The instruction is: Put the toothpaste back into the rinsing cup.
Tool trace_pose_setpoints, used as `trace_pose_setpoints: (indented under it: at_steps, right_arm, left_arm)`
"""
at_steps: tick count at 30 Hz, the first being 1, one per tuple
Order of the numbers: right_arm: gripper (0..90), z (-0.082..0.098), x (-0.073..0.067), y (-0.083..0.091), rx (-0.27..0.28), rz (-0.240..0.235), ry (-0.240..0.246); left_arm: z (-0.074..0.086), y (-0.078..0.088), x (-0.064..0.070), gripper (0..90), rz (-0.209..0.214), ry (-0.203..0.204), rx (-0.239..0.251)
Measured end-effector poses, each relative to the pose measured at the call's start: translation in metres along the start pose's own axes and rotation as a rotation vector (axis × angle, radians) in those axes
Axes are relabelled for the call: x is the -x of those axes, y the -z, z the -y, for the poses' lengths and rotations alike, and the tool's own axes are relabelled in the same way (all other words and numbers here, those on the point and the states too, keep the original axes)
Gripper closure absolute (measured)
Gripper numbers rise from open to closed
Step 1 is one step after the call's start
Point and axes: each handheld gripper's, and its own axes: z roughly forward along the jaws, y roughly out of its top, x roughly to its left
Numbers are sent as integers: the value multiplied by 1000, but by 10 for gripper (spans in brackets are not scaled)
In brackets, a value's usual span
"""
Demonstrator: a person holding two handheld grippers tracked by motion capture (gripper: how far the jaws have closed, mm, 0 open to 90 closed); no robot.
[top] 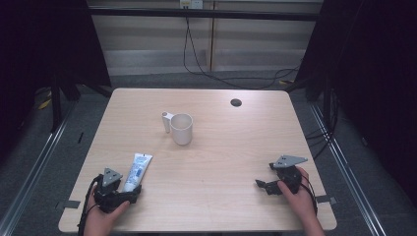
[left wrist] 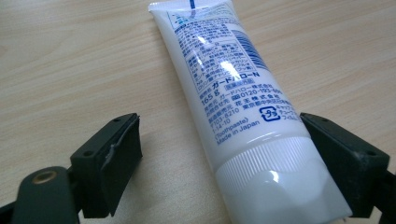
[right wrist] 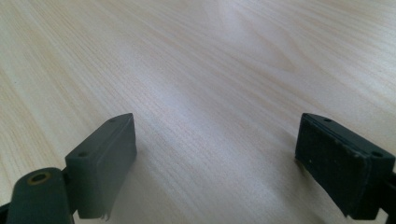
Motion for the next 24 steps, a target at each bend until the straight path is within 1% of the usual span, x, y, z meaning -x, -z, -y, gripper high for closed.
trace_pose_setpoints:
  at_steps: [11, 16, 17, 18, 19, 20, 21, 24]
  right_arm:
    - [121, 0, 0, 0, 0, 0, 0]
    - [121, 0, 0, 0, 0, 0, 0]
    - [122, 0, 0, 0, 0, 0, 0]
    - [122, 0, 0, 0, 0, 0, 0]
    - [121, 0, 0, 0, 0, 0, 0]
    - [122, 0, 0, 0, 0, 0, 0]
    - [122, 0, 0, 0, 0, 0, 0]
    - [122, 0, 0, 0, 0, 0, 0]
  left_arm:
    - [0, 0, 0, 150, 1, 1, 0]
    - [-1, 0, 1, 153, -4, 14, -5]
    - [-4, 1, 1, 158, -7, 10, -33]
    - [-4, 1, 1, 158, -7, 10, -33]
    - [-7, 1, 2, 158, -10, 10, -67]
    - [-9, 1, 2, 162, -7, 5, -85]
    - [-11, 1, 2, 168, -4, 5, -97]
    - [-13, 1, 1, 170, -9, 8, -110]
